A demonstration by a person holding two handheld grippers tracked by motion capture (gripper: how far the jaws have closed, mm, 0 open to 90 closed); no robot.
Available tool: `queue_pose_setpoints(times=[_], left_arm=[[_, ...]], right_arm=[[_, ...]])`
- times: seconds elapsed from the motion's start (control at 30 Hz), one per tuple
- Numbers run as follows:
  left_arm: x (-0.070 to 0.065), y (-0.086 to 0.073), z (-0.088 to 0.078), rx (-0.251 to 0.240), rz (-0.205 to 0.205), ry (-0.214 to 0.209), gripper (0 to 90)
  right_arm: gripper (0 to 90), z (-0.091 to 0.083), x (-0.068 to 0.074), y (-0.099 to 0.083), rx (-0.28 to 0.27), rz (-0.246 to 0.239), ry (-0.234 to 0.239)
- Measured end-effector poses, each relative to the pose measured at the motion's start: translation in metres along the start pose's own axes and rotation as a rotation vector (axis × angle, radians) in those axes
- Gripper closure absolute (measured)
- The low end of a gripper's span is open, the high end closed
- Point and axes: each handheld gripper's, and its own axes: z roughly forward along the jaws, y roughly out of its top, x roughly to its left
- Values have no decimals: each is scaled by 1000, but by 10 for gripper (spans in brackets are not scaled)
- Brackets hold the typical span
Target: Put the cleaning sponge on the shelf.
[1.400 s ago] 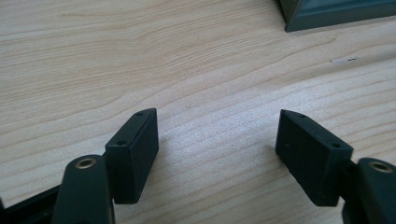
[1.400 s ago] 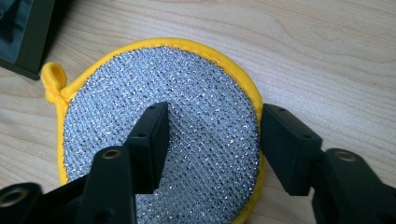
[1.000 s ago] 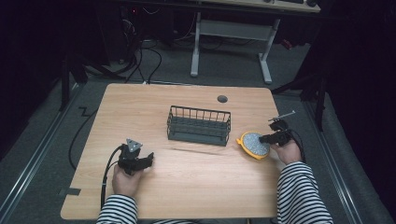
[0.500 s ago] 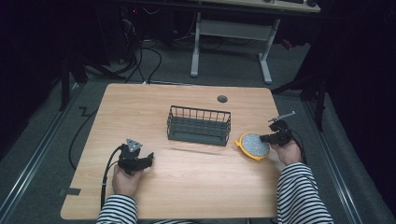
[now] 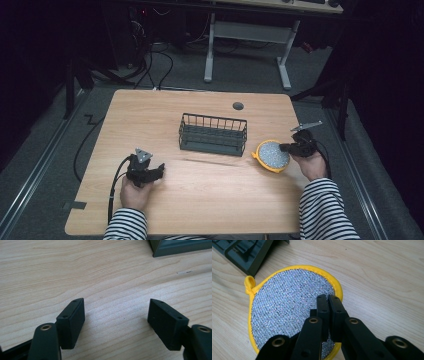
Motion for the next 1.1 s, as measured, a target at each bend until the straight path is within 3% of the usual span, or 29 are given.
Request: queue_pose_setpoints(times=[0.5, 0.87, 1.1], left_arm=[[0, 0, 0, 0, 0, -1, 302], [0, 0, 0, 0, -1, 0, 303], [0, 0, 0, -1, -1, 0, 303]], right_arm=[[884, -35, 7, 3, -44, -44, -51], [883, -57, 13, 10, -90, -31, -47], [883, -65, 22, 20, -99, -58, -49]])
